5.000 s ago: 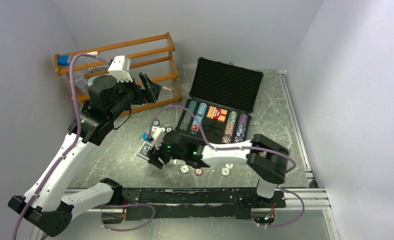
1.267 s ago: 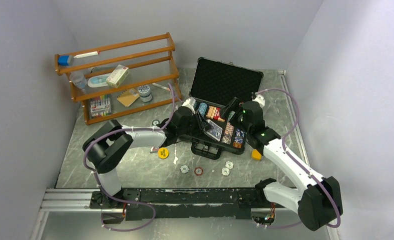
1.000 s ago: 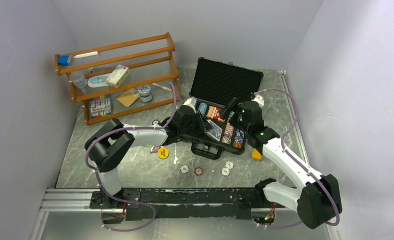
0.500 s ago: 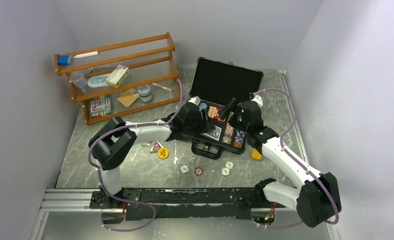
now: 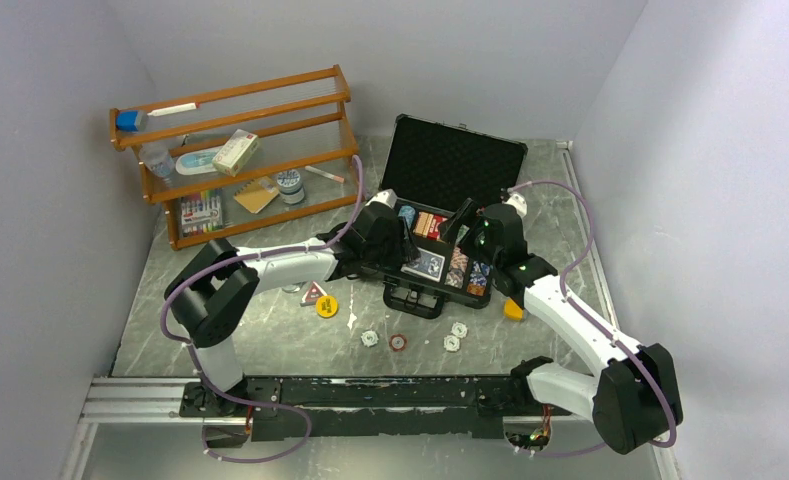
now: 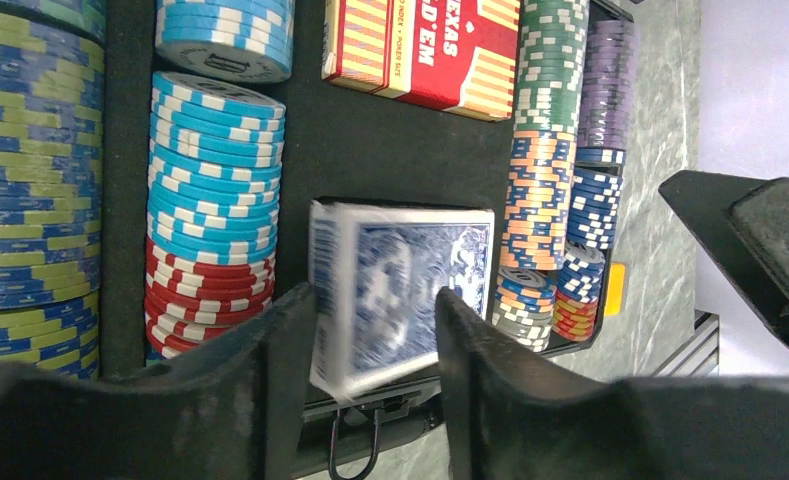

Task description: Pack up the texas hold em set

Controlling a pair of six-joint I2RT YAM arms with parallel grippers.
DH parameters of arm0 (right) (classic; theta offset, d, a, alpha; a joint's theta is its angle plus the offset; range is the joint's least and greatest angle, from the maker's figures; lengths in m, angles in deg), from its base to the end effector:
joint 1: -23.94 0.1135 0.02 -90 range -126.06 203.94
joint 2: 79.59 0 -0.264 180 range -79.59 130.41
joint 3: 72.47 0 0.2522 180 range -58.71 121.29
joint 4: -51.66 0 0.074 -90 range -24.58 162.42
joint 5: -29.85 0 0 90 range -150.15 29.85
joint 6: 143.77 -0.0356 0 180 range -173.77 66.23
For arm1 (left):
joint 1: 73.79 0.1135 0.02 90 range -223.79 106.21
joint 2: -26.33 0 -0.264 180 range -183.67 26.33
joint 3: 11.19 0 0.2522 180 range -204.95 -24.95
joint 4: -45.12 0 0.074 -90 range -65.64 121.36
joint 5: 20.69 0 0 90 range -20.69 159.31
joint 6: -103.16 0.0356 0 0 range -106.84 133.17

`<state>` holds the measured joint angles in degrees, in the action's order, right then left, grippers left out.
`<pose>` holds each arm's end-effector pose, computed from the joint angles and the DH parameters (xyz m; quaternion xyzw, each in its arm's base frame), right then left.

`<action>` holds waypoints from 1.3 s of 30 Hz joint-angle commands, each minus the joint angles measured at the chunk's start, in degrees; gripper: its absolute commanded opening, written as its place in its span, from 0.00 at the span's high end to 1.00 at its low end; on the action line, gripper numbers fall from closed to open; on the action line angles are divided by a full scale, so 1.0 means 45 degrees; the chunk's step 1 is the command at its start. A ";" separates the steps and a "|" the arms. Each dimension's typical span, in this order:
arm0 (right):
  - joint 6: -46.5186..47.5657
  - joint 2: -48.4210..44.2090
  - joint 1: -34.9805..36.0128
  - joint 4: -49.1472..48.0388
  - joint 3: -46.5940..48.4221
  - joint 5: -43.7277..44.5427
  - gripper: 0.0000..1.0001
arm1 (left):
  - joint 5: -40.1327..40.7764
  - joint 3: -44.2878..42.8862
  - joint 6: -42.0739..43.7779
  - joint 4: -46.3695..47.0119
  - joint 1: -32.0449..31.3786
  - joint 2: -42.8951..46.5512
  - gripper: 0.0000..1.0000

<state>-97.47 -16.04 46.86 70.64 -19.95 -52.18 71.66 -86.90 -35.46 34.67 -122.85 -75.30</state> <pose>0.2272 0.0907 0.2470 0.1900 0.8435 0.2236 0.4498 0.2555 -0.2923 0.1969 -0.0058 0.8923 -0.3275 0.3106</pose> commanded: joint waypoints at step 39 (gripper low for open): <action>0.3024 0.1633 0.1283 -0.0958 0.1214 -0.3219 0.10 | 0.6534 0.0813 0.2259 -0.3813 0.0523 0.8341 0.46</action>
<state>-86.50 -10.42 47.95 68.17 -16.63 -66.76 89.10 -84.67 -28.02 25.08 -120.75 -44.76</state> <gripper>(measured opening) 0.887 0.516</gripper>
